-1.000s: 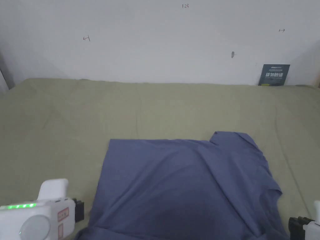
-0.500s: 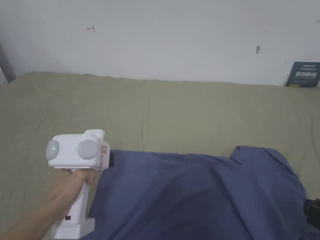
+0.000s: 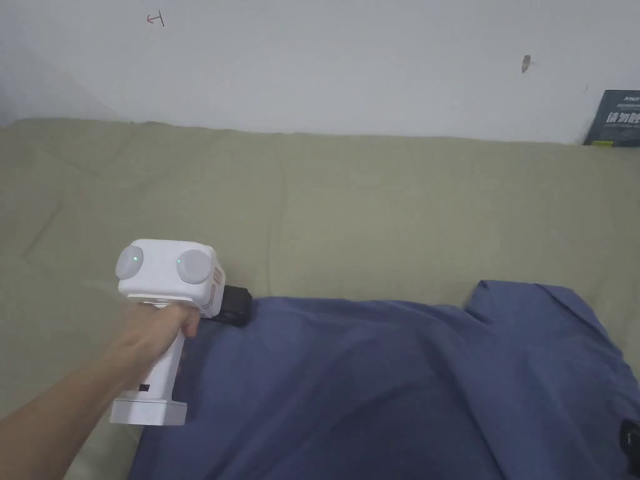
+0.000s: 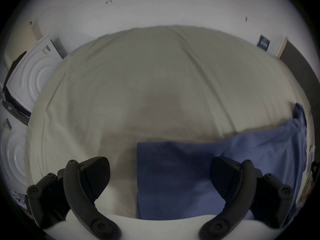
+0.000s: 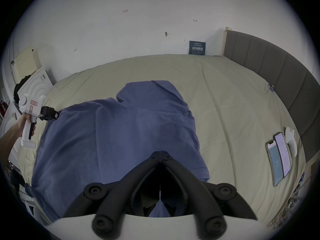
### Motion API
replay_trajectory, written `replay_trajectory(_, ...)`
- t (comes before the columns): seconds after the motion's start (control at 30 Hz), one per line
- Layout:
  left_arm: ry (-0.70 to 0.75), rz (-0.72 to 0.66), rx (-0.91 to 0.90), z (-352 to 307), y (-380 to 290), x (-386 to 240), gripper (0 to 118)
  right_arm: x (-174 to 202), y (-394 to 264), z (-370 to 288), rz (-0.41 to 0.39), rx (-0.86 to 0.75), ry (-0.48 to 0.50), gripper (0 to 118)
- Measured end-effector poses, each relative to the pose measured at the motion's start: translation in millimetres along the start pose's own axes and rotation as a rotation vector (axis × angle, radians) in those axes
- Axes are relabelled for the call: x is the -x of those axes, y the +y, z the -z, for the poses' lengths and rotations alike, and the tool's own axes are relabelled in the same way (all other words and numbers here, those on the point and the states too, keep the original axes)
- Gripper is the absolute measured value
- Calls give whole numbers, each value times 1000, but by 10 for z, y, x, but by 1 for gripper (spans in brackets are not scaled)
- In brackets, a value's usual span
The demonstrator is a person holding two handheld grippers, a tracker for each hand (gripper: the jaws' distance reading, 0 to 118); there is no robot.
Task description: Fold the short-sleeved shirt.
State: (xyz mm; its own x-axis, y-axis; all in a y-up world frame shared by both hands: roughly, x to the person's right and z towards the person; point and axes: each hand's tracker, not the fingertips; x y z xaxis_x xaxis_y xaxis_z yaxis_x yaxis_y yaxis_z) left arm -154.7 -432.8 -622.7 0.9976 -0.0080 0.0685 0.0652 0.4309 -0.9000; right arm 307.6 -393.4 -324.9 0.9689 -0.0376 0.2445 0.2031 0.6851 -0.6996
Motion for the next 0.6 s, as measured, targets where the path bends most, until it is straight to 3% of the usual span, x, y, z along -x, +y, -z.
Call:
replay_trajectory(0.03,-13,33,-15,-100,4,-14,82,-19,-6,5,1,2,-4,0)
replay_trajectory(0.07,-3,86,-49,-186,-17,-59,49,-34,8,4,1,2,-8,0)
replay_trajectory(0.1,-9,126,-62,-260,-38,-92,0,-59,25,23,1,6,-11,0)
replay_trajectory(0.13,-76,103,-56,-253,-52,-78,0,-81,41,41,2,5,-17,0)
replay_trajectory(0.37,-59,82,-81,-334,-207,-116,0,-308,444,274,-21,14,-52,0)
replay_trajectory(0.6,-33,118,-97,-344,-191,-138,0,-507,1109,912,-13,75,-62,0)
